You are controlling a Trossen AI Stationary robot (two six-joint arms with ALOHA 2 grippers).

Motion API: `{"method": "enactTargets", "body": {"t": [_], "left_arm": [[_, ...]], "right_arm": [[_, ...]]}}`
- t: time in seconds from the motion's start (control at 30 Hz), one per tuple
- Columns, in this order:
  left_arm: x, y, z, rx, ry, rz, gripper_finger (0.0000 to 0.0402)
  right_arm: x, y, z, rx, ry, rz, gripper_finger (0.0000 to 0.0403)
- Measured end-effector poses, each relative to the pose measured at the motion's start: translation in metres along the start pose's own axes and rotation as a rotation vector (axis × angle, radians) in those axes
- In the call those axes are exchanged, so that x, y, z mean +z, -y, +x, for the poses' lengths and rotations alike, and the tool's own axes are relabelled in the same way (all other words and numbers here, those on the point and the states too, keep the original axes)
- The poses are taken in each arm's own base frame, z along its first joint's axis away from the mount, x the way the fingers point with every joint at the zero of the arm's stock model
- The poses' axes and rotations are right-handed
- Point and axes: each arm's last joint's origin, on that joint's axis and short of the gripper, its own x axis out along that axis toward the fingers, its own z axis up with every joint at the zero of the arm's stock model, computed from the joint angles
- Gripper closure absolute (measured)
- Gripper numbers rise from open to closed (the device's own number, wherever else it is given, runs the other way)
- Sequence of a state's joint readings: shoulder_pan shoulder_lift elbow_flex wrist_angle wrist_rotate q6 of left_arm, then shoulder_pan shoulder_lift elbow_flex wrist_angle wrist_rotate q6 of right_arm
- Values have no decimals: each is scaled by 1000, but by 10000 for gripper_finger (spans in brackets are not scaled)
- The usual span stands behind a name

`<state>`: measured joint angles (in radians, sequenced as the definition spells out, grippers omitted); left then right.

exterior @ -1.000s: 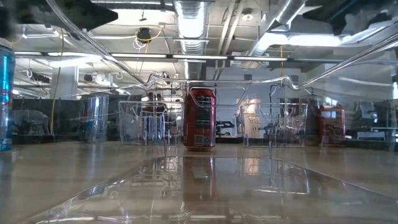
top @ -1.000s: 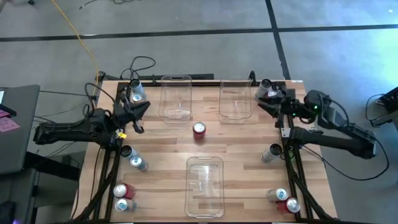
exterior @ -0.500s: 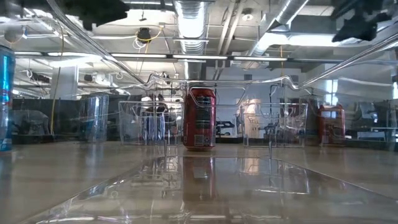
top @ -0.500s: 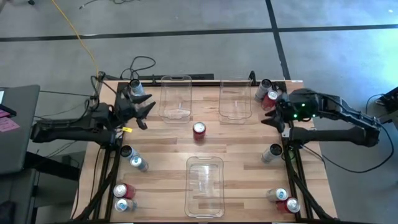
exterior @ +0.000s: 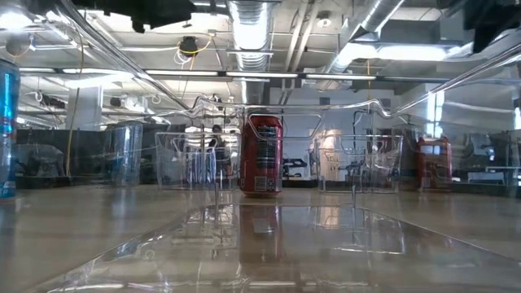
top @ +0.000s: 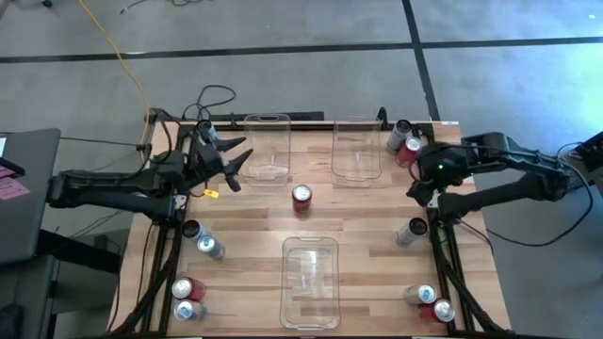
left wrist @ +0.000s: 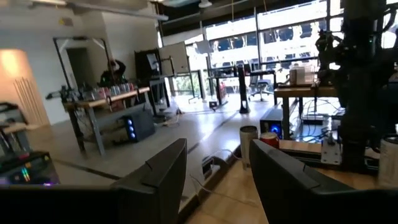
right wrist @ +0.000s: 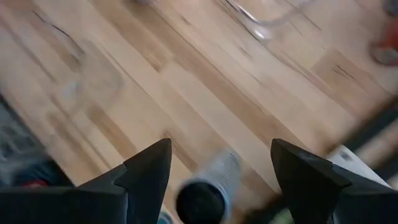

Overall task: Sort soda cans
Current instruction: Put the top right red soda can into the top right transparent bin

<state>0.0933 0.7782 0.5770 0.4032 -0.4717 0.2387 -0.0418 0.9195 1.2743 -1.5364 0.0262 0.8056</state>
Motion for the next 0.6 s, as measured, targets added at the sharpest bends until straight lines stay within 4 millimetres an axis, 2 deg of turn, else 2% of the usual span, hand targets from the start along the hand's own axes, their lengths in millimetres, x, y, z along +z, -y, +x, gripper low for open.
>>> {"method": "enactTargets", "body": {"t": [0.23,0.33,0.47,0.6], "left_arm": [[2,2,4,11,43,6,229],[4,1,4,16,62,0,229],[9,0,4,28,105,-21,229],[11,-2,3,41,125,-36,229]], "right_arm": [[-1,-18,-3,-15,-31,-58,111],[1,-19,-2,-105,72,-104,111],[19,-13,2,-361,278,-132,111],[49,3,11,-533,284,-72,111]]}}
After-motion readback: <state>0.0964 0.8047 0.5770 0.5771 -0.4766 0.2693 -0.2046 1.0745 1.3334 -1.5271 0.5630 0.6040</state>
